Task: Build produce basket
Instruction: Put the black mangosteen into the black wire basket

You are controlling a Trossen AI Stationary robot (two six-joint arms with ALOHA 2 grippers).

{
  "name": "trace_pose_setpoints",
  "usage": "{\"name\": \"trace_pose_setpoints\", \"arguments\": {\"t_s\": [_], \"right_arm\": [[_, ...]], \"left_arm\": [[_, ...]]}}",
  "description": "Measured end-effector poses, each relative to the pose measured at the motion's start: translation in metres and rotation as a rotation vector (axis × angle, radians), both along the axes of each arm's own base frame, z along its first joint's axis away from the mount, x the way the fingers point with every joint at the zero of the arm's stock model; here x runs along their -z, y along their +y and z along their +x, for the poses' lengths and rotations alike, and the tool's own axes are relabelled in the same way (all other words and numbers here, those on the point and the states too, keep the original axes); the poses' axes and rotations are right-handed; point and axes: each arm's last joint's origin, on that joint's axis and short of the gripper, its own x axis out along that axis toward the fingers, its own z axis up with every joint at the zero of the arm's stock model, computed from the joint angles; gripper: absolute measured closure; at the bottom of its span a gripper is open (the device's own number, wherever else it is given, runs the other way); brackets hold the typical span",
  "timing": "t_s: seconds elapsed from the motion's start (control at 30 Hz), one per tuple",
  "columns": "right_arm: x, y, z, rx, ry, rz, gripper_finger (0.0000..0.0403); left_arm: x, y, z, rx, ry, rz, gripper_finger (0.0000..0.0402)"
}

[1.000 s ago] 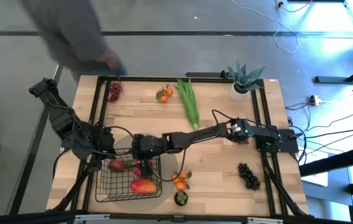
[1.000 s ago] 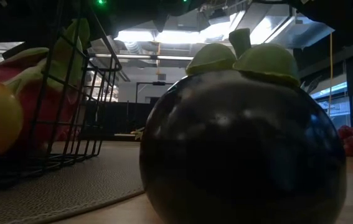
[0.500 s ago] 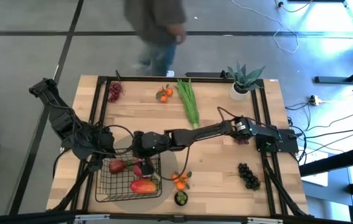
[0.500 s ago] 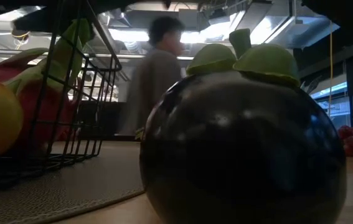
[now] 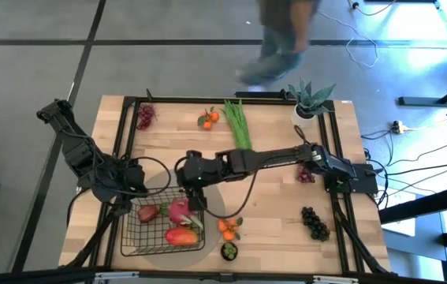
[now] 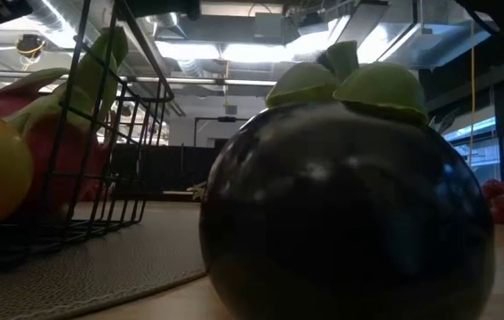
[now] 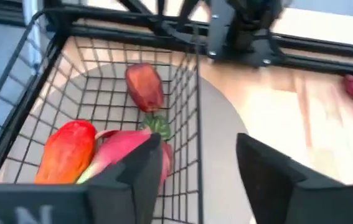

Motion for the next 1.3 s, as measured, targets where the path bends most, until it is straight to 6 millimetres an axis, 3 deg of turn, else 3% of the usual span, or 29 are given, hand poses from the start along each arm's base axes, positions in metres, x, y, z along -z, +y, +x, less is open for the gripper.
{"name": "trace_pose_setpoints", "arguments": {"t_s": [0.27, 0.43, 0.67, 1.13, 1.3], "right_arm": [[-0.033, -0.011, -0.041, 0.153, 0.147, 0.023, 0.0333], [-0.043, -0.02, -0.072, 0.253, 0.299, -0.079, 0.0396], [-0.041, -0.039, -0.103, 0.468, 0.515, -0.181, 0.0401], [-0.059, -0.065, -0.115, 0.373, 0.52, -0.14, 0.0402], [-0.081, -0.072, -0.131, 0.324, 0.48, -0.093, 0.0403]], "left_arm": [[0.0, 0.001, 0.0, -0.016, -0.013, 0.017, 0.0342], [0.0, 0.002, 0.0, -0.035, -0.029, 0.035, 0.0342], [-0.001, 0.001, 0.001, -0.036, -0.034, 0.032, 0.0342], [-0.004, 0.0, 0.004, -0.072, -0.096, 0.026, 0.0342], [-0.005, 0.002, 0.005, -0.141, -0.15, 0.075, 0.0342]]}}
